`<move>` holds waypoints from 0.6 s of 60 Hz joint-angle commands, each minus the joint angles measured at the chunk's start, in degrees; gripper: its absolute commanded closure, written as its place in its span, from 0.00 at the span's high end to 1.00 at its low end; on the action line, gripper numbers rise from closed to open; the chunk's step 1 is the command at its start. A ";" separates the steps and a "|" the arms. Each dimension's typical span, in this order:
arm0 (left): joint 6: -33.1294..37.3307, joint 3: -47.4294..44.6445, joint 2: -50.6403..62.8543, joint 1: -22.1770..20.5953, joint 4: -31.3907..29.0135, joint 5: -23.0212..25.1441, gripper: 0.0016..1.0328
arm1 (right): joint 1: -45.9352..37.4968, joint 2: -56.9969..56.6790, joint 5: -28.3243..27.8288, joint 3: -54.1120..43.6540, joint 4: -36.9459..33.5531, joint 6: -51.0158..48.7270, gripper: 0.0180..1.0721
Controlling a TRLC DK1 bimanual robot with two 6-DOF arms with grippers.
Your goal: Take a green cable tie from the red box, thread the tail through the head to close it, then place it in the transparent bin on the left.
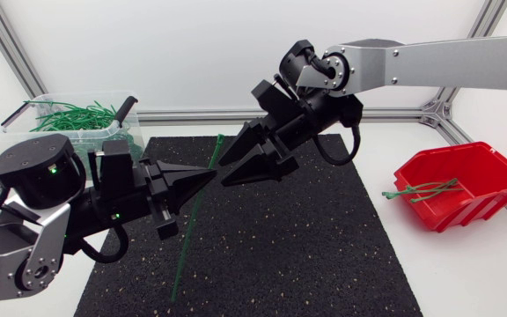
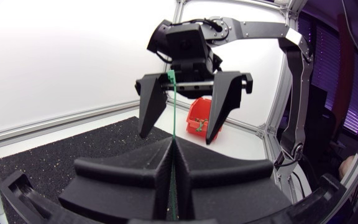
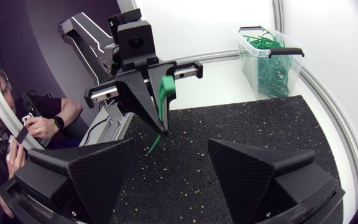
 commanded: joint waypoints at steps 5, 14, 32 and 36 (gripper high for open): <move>-2.75 1.59 -0.05 0.40 0.69 1.31 0.03 | 0.47 2.69 -2.60 2.45 -1.04 0.69 0.72; -3.72 1.59 -0.32 0.66 0.69 1.31 0.03 | 0.64 2.60 -3.39 2.80 -1.12 1.31 0.69; -5.91 1.94 -1.20 1.27 0.78 1.48 0.03 | 3.81 3.74 -4.80 0.69 -0.60 0.87 0.64; -6.44 2.12 -1.64 1.27 0.78 1.48 0.03 | 4.42 4.36 -5.06 0.69 -0.60 0.87 0.59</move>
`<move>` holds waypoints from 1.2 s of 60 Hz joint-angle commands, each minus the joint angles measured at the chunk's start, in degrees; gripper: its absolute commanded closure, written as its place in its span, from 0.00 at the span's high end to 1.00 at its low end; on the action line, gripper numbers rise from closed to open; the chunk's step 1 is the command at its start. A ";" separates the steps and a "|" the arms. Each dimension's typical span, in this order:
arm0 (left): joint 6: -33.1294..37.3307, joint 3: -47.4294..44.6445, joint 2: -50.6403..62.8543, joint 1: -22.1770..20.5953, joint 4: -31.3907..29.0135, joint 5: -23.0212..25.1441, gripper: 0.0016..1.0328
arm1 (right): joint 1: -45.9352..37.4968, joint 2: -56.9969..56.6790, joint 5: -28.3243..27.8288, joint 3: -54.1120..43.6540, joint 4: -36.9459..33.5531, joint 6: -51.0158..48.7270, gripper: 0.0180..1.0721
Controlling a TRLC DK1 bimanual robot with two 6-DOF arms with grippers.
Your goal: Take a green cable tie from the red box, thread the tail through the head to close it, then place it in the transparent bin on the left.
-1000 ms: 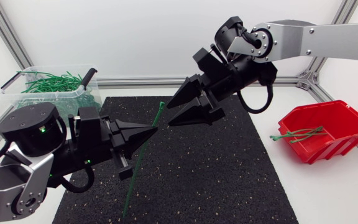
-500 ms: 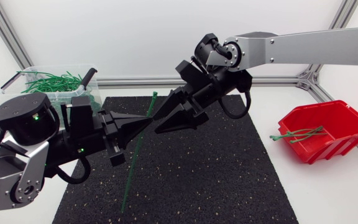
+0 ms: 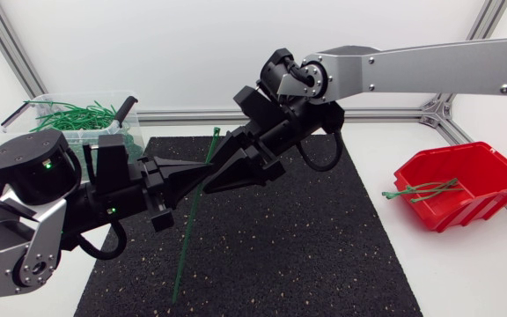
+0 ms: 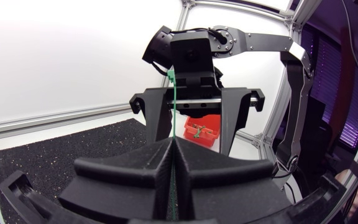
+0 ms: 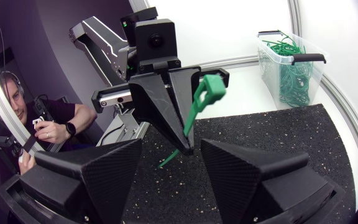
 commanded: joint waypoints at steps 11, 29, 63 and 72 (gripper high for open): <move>-2.90 1.57 -2.03 0.55 0.71 0.44 0.03 | 1.72 2.76 -0.80 -0.95 0.04 0.10 0.47; -3.70 1.66 -2.38 0.55 0.71 0.44 0.03 | 2.42 3.47 -2.12 -1.04 0.39 0.10 0.23; -4.31 1.57 -2.47 1.52 0.80 0.44 0.03 | 2.95 2.32 1.57 -1.21 0.30 1.95 0.05; -4.05 3.07 -0.45 3.81 0.80 0.44 0.11 | 3.30 0.65 5.44 -1.83 -0.14 2.91 0.05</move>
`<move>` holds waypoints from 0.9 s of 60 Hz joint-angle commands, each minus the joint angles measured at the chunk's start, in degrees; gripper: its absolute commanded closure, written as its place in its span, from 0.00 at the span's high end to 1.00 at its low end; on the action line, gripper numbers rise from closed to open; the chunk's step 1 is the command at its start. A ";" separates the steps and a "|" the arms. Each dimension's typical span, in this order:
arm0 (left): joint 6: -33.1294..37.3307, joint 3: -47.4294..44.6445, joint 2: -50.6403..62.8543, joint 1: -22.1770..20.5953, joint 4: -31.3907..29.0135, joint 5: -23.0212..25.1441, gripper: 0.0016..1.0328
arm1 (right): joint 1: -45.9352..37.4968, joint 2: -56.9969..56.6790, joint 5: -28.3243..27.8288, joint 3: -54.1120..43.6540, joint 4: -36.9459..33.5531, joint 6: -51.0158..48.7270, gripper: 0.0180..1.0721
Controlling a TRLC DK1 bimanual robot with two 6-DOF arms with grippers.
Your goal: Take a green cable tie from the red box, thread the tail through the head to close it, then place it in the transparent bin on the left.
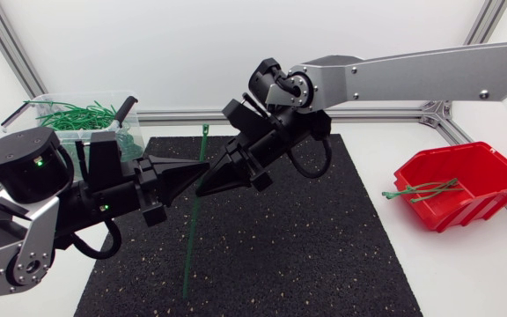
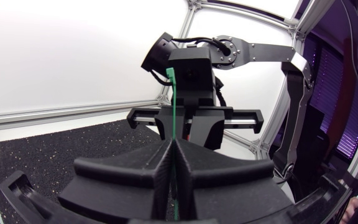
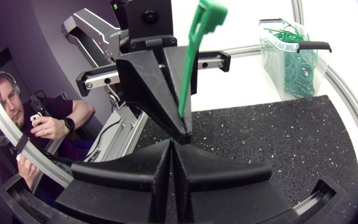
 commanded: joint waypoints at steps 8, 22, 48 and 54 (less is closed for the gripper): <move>4.94 3.13 1.69 3.20 1.85 -0.31 0.36 | 1.03 -1.78 6.27 -1.65 -2.51 2.29 0.05; 6.96 5.24 2.57 6.28 -2.90 4.53 0.54 | 1.03 -1.78 13.74 -1.56 -4.18 4.92 0.05; 7.49 12.63 10.04 12.69 -15.55 21.93 0.65 | 0.06 -5.20 21.74 1.86 -14.28 9.14 0.05; 7.84 10.87 9.96 12.17 -12.21 23.42 0.75 | 0.06 -5.64 21.74 1.42 -14.72 10.11 0.05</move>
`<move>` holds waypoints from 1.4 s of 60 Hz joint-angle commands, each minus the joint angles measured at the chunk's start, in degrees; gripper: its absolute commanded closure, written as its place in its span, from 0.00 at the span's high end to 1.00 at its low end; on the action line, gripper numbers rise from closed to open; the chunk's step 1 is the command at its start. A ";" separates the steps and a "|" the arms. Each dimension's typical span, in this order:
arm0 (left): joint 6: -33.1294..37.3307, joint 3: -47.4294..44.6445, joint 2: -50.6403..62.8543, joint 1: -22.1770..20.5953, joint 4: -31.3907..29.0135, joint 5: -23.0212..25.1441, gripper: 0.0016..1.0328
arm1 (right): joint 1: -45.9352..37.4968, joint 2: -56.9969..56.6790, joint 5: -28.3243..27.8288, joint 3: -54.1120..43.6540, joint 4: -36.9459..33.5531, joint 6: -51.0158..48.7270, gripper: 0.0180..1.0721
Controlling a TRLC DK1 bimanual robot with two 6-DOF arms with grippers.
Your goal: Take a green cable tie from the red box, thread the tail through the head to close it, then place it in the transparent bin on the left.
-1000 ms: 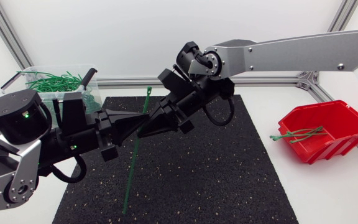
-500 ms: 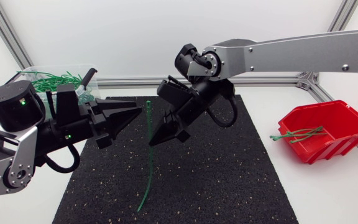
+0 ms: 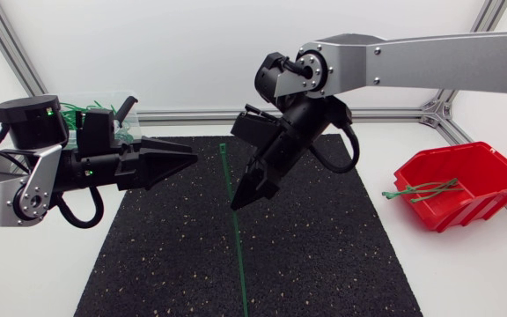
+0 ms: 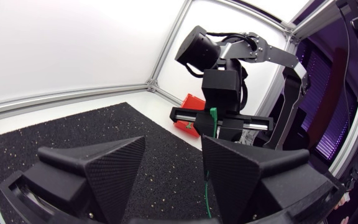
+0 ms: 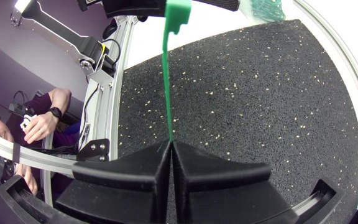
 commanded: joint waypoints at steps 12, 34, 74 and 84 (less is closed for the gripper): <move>2.08 -2.34 4.60 -2.16 5.49 4.99 0.86 | -0.51 -0.17 -0.47 -0.26 -0.69 1.83 0.05; 0.14 -2.69 6.80 -5.41 7.86 5.43 0.89 | -0.16 3.78 -4.07 -2.37 2.30 2.53 0.05; -8.03 0.65 8.82 -3.57 8.74 7.63 0.78 | 0.37 5.81 -10.84 -4.22 5.38 3.32 0.05; -10.05 0.82 9.35 -2.95 9.53 8.77 0.70 | 0.72 5.81 -11.72 -4.39 5.82 3.23 0.05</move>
